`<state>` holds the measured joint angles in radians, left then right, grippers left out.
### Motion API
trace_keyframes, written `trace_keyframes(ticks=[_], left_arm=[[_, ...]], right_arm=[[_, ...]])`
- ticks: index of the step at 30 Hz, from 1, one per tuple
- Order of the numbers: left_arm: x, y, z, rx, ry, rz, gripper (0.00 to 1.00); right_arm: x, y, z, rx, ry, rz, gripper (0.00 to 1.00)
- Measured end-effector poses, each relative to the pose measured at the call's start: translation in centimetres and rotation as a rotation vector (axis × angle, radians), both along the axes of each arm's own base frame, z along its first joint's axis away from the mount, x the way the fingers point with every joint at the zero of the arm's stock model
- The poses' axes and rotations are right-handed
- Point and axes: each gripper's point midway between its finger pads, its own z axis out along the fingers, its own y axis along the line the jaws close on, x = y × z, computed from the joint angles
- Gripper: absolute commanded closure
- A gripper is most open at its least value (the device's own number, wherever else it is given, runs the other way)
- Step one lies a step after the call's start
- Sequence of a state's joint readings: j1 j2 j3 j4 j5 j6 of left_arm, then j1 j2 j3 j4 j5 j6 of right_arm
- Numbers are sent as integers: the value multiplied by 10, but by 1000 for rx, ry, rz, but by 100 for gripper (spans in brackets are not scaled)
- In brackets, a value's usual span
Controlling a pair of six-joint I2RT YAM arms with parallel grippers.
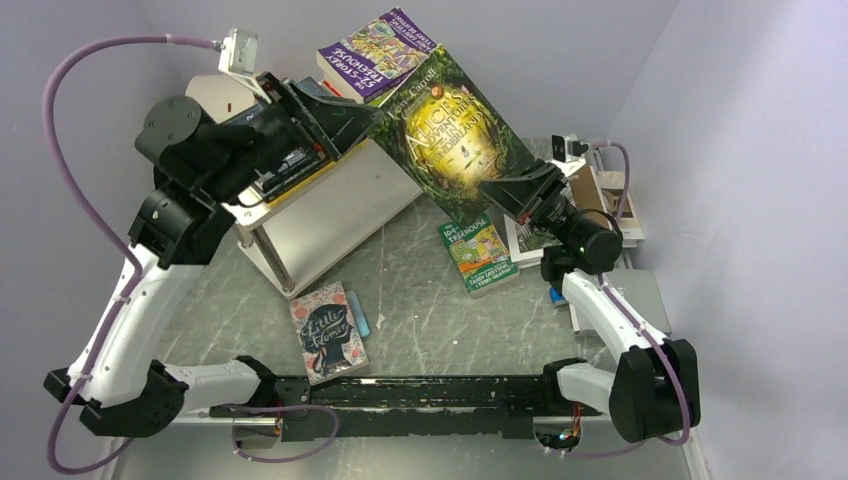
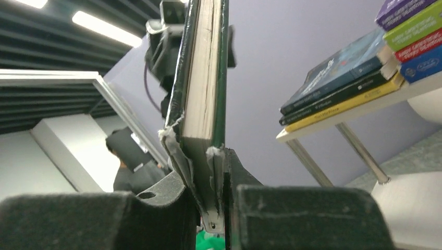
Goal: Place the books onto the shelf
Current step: Pick up the book from the center of the board.
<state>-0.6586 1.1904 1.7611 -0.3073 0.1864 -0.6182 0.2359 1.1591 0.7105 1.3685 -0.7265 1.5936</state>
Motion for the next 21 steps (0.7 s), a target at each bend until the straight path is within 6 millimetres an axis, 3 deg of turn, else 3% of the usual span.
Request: trace_keyframes(ticks=[3, 8, 12, 16, 21], left_arm=[[20, 4, -13, 72, 1, -27, 13], [39, -16, -54, 205, 50, -135, 9], [30, -24, -71, 266, 58, -232, 9], [9, -27, -69, 261, 15, -329, 12], [-16, -27, -67, 255, -23, -431, 39]], right_arm=[[-8, -5, -4, -40, -29, 35, 100], [-22, -2, -16, -119, -49, 104, 100], [-27, 1, -27, -179, -50, 142, 100], [-29, 4, -33, -239, -46, 147, 100], [-26, 7, -33, -318, -69, 147, 100]])
